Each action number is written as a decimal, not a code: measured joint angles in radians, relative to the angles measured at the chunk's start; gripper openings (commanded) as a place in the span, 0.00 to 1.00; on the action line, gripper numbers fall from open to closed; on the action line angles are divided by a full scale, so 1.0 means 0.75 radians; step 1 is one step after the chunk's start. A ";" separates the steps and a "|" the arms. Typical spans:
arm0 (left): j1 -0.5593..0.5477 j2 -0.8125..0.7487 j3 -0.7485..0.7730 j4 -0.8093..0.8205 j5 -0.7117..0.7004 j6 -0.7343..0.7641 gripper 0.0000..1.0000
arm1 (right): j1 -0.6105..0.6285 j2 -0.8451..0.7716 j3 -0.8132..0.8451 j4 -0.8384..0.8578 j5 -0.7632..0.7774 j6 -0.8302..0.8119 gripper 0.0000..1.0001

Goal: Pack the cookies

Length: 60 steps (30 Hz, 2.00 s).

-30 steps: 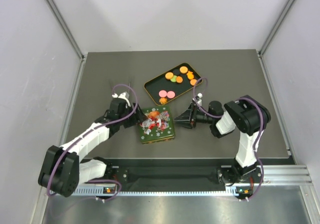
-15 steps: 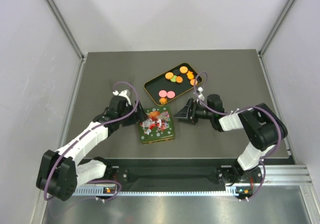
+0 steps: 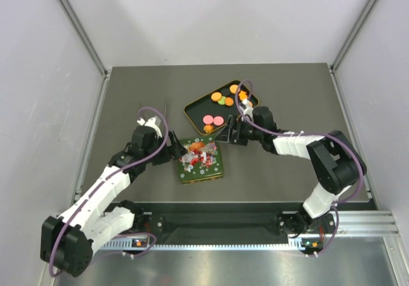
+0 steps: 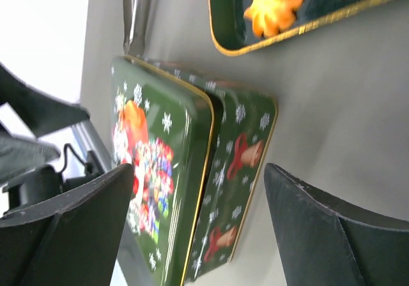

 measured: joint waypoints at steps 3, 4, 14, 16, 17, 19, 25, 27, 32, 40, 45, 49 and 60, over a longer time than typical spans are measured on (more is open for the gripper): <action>0.000 -0.043 -0.045 -0.006 0.030 -0.029 0.92 | 0.005 0.045 0.049 -0.016 0.020 -0.021 0.83; 0.000 -0.052 -0.066 -0.007 0.043 -0.036 0.92 | 0.009 0.057 0.057 -0.023 0.025 -0.026 0.83; -0.013 -0.056 -0.196 -0.002 0.160 -0.095 0.92 | 0.046 0.150 0.103 -0.080 0.045 -0.047 0.82; -0.017 -0.057 -0.201 0.004 0.171 -0.099 0.92 | 0.047 0.152 0.106 -0.081 0.049 -0.048 0.82; -0.020 -0.057 -0.203 0.009 0.176 -0.101 0.91 | 0.048 0.155 0.111 -0.081 0.050 -0.048 0.82; -0.026 -0.056 -0.205 0.016 0.186 -0.104 0.91 | 0.053 0.158 0.113 -0.081 0.054 -0.048 0.81; -0.041 -0.046 -0.205 0.041 0.200 -0.103 0.90 | 0.062 0.167 0.121 -0.077 0.058 -0.041 0.81; -0.042 -0.028 -0.204 0.046 0.199 -0.101 0.90 | 0.063 0.167 0.121 -0.075 0.059 -0.041 0.81; -0.047 0.031 -0.189 0.044 0.199 -0.082 0.89 | 0.063 0.167 0.118 -0.070 0.059 -0.035 0.82; -0.048 0.136 -0.095 0.036 0.194 -0.009 0.88 | 0.063 0.144 0.093 -0.062 0.059 -0.026 0.83; -0.048 0.212 -0.033 0.024 0.195 0.057 0.87 | 0.069 0.113 0.069 -0.050 0.058 -0.016 0.83; -0.048 0.239 -0.016 0.019 0.195 0.089 0.87 | 0.081 0.094 0.056 -0.039 0.057 -0.007 0.83; -0.049 0.269 0.017 -0.013 0.194 0.124 0.87 | 0.090 0.093 0.054 -0.022 0.054 0.012 0.79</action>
